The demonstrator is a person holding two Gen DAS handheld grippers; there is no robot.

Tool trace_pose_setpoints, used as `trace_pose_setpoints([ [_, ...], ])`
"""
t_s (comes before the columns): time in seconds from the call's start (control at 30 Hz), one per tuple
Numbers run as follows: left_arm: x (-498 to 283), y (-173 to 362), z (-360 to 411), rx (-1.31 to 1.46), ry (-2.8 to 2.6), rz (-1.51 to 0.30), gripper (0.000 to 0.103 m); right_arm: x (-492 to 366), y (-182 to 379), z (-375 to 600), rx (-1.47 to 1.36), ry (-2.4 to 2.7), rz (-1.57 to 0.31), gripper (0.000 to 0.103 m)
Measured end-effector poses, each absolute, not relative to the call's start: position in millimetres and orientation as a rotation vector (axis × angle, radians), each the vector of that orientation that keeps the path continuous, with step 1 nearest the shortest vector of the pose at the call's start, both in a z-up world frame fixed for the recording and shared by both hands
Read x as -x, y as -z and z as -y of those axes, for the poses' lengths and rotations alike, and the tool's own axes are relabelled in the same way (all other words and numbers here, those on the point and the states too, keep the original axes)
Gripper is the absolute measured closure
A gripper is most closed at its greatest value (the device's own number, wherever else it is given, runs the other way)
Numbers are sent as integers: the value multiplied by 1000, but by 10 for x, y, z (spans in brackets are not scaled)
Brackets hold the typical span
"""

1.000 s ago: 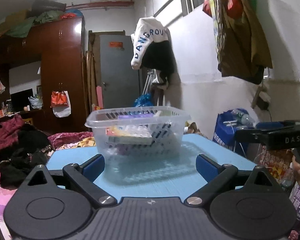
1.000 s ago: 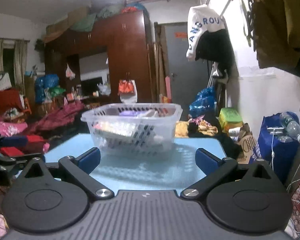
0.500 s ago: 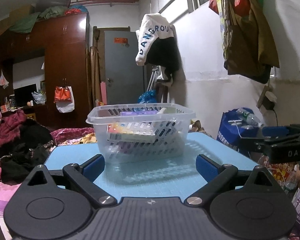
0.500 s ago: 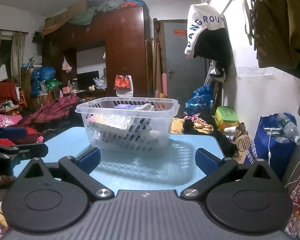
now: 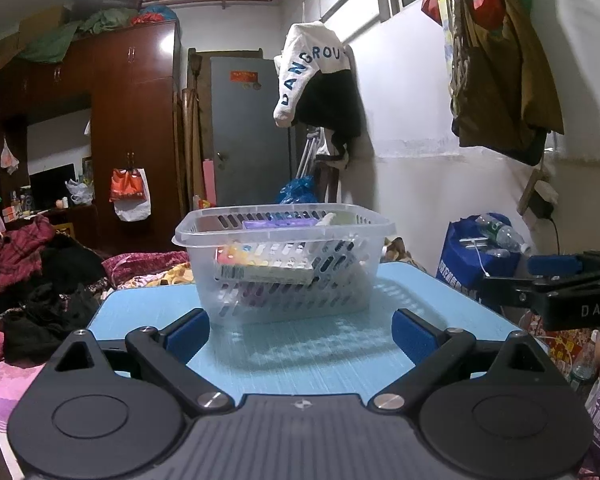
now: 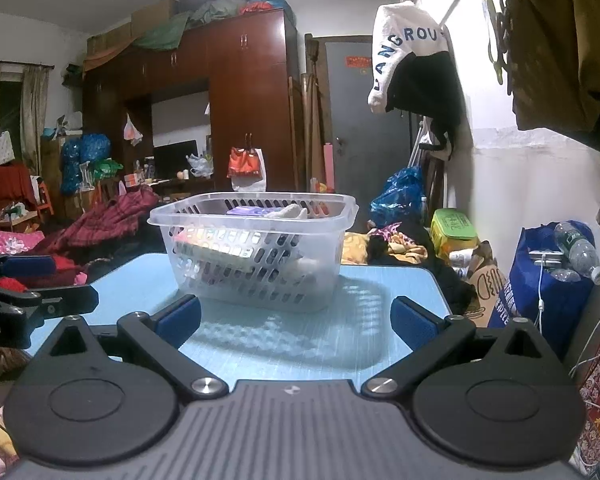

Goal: Organize objects

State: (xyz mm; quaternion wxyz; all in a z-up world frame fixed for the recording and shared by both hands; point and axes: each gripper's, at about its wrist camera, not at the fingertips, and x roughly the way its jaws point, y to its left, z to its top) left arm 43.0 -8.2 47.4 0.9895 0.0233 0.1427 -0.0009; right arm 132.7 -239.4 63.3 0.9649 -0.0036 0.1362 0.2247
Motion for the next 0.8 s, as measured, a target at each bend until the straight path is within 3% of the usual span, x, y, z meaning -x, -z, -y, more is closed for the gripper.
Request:
trace_pose_setpoints([
  [0.8,-449,-461,159,-65,9,-288,4,-1323,-639,2391,6,-456,-276,0],
])
